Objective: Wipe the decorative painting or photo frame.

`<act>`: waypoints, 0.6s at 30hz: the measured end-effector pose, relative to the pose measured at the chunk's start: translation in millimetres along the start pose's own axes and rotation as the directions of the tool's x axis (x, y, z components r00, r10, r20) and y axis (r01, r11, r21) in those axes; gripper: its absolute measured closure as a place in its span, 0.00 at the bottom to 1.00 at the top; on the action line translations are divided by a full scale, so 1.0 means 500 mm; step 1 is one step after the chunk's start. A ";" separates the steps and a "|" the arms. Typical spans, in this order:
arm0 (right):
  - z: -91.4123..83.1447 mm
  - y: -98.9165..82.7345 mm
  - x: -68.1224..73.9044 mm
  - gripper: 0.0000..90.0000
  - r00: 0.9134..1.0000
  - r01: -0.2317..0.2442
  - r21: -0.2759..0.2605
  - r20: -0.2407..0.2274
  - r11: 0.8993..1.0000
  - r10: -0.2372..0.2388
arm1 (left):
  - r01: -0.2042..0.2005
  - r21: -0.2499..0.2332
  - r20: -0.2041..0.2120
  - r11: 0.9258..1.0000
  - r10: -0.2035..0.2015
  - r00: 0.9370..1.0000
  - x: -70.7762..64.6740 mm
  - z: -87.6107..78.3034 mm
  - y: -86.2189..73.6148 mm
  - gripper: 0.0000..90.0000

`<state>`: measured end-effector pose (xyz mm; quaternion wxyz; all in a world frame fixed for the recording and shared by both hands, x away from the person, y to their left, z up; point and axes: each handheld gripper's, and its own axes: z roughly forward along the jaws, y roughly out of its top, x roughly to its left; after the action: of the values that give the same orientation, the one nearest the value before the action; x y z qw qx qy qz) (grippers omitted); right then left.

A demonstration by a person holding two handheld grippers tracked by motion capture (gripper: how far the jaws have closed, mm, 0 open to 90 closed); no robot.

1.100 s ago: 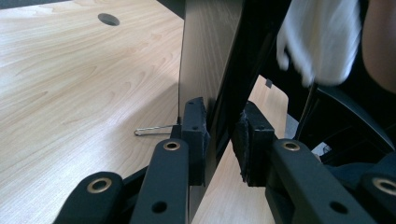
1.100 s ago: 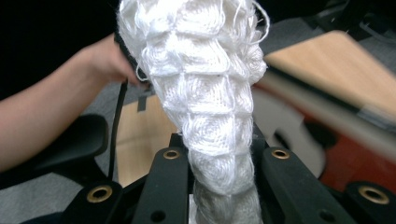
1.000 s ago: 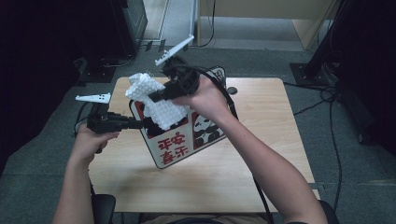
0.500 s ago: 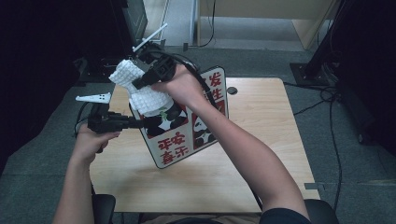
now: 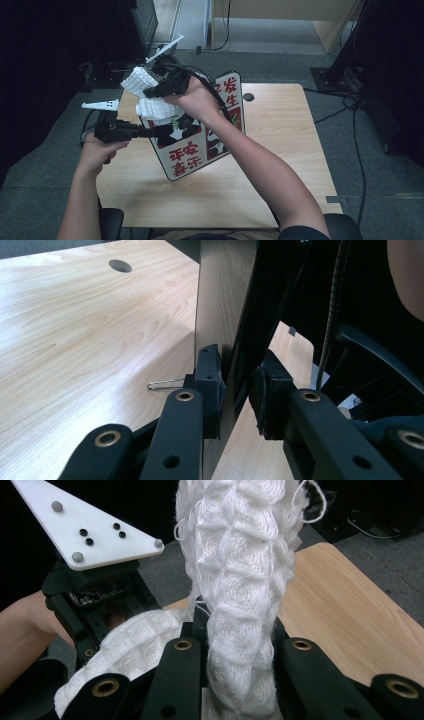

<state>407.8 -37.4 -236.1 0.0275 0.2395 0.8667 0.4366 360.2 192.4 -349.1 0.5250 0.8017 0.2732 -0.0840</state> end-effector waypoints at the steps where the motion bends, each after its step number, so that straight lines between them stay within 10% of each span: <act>1: -0.001 -0.002 0.000 0.86 1.000 0.006 -0.004 0.000 1.000 -0.006 | 0.001 0.001 0.001 1.000 -0.001 1.000 0.000 0.000 0.000 0.84; 18: -0.007 -0.018 -0.009 0.86 1.000 0.022 -0.051 0.014 0.998 -0.022 | 0.015 0.005 0.008 1.000 -0.015 1.000 0.002 -0.001 -0.001 0.84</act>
<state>407.3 -46.4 -241.9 0.0441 0.2321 0.8577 0.4566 360.4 193.5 -349.8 0.5234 0.8006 0.2770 -0.0918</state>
